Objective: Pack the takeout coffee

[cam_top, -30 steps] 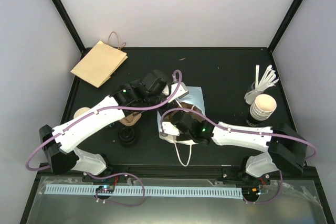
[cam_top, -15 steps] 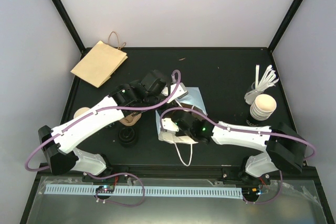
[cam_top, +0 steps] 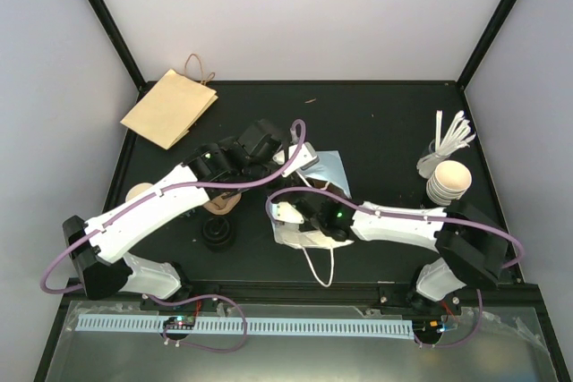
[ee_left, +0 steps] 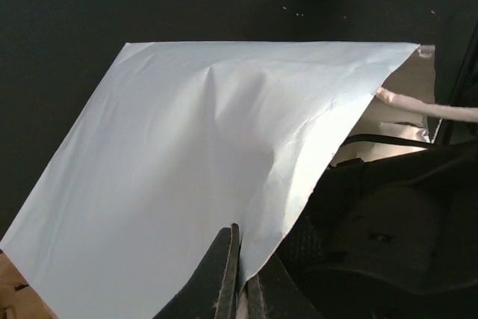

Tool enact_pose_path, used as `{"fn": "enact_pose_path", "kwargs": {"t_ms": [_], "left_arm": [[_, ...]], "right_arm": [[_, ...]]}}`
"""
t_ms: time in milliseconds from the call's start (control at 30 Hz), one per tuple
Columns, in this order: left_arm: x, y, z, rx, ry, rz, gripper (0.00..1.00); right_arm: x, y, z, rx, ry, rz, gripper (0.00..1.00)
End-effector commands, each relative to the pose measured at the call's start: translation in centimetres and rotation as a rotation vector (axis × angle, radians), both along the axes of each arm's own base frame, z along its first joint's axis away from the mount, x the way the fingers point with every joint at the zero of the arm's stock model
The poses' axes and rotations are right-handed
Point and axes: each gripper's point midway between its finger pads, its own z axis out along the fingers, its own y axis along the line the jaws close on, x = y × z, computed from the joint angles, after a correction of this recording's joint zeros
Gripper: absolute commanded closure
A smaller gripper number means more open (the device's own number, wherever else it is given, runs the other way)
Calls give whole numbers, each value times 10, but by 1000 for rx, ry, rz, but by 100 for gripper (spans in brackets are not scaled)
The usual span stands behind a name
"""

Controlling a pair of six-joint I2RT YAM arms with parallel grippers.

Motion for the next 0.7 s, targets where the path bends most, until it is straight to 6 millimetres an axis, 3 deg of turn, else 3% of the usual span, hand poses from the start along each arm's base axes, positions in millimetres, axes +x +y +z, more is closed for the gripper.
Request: {"fn": "enact_pose_path", "kwargs": {"t_ms": [0, 667], "left_arm": [[-14, -3, 24, -90, 15, -36, 99], [-24, -7, 19, -97, 69, -69, 99]], "right_arm": [[5, -6, -17, -64, 35, -17, 99], [47, -8, -31, -94, -28, -196, 99]]}}
